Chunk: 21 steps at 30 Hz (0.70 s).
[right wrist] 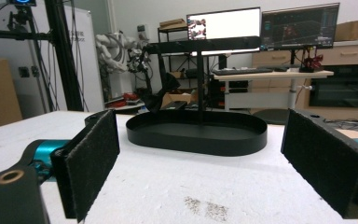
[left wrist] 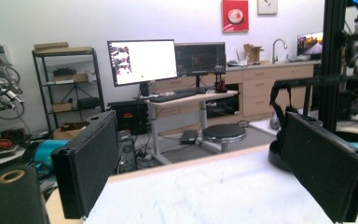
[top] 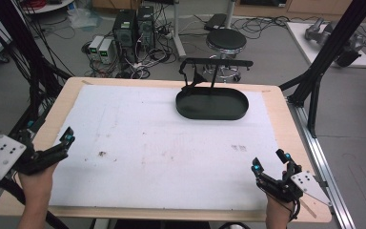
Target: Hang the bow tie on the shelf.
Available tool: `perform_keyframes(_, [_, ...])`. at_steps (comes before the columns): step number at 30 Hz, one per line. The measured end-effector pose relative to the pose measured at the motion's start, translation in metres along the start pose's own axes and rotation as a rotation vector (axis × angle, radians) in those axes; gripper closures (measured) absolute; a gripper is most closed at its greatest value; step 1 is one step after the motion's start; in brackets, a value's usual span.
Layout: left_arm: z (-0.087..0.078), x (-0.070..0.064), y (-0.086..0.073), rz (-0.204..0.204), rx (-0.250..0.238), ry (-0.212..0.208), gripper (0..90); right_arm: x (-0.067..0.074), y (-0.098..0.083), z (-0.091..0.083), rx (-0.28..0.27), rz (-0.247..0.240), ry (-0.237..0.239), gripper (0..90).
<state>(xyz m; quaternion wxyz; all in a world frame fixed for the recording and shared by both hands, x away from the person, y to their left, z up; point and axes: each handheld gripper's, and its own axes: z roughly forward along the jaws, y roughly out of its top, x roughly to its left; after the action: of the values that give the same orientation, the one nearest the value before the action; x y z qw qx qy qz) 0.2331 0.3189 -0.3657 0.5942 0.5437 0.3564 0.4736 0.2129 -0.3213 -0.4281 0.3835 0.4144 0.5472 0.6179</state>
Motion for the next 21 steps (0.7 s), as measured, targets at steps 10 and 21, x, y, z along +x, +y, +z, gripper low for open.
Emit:
perform_keyframes(10, [-0.026, 0.017, -0.043, -0.083, 0.034, 0.024, 12.7, 0.0, 0.001, 0.0, 0.009, -0.03, 0.003, 10.5])
perform_keyframes(21, [-0.029, 0.021, -0.055, -0.084, 0.06, 0.034, 12.7, -0.001, 0.003, -0.003, 0.021, -0.072, -0.01, 10.5])
